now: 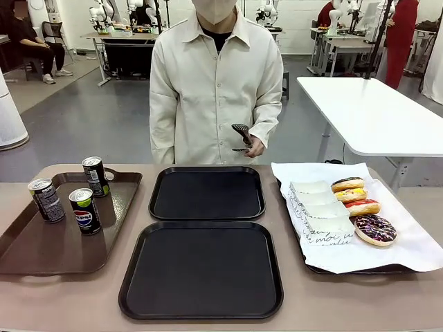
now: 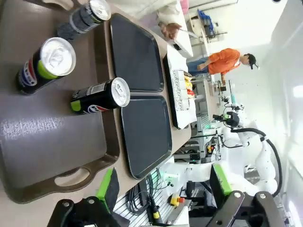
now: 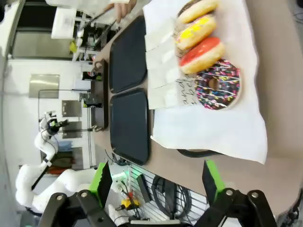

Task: Set up donuts and drinks on trays.
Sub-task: Pick up one Pepsi coke and place it on the Flat Tray.

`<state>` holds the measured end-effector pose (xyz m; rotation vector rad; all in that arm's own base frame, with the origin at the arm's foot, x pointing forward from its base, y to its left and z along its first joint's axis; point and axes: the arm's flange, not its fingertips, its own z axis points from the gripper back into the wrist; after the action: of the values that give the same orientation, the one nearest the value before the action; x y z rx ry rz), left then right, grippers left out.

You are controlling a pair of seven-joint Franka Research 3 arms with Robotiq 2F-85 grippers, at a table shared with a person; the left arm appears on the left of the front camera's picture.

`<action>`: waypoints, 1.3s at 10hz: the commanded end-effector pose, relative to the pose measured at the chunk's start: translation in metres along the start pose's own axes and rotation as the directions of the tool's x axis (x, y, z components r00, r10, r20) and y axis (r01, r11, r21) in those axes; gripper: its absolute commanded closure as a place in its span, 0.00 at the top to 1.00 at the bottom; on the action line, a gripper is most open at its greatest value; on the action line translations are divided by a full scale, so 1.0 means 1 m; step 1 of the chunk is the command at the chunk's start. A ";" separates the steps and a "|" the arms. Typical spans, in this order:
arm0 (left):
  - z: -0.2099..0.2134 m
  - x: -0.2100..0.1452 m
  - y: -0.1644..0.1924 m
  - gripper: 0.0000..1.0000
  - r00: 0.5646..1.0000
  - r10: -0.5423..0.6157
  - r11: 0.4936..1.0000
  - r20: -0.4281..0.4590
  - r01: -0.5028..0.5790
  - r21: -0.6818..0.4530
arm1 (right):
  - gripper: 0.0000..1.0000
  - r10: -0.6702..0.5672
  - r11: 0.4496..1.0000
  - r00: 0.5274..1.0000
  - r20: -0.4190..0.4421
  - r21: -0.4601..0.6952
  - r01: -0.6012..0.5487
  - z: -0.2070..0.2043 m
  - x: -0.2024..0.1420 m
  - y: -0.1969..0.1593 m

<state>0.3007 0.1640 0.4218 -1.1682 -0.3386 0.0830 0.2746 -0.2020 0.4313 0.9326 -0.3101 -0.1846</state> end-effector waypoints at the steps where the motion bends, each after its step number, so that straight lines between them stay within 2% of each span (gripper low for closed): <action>1: 0.018 0.002 0.007 1.00 1.000 0.002 1.000 0.031 -0.002 -0.025 | 1.00 -0.022 0.998 0.999 0.025 0.062 0.021 0.023 0.004 -0.010; 3: 0.031 -0.004 0.024 1.00 0.997 0.065 0.998 0.045 -0.065 0.002 | 1.00 -0.037 0.986 0.997 0.074 0.167 0.024 0.040 -0.001 -0.028; 4: 0.035 -0.006 0.026 1.00 0.996 0.078 0.996 0.047 -0.080 0.027 | 1.00 -0.017 0.983 0.997 0.078 0.183 0.003 0.041 -0.003 -0.026; 5: 0.034 -0.009 0.023 1.00 0.997 0.070 0.996 0.040 -0.072 0.059 | 1.00 0.036 0.984 0.999 0.039 0.171 -0.042 0.035 -0.003 -0.020; 6: 0.033 -0.008 0.026 1.00 0.995 0.084 0.996 0.054 -0.084 0.005 | 1.00 -0.054 0.991 0.996 0.071 0.130 0.044 0.042 -0.006 -0.020; 13: 0.033 -0.008 0.026 1.00 0.995 0.084 0.996 0.054 -0.084 0.005 | 1.00 -0.054 0.991 0.996 0.071 0.130 0.044 0.042 -0.006 -0.020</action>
<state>0.2862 0.1993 0.4081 -1.1608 -0.3214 0.1925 0.2515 -0.2425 0.4364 1.0468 -0.3619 -0.2378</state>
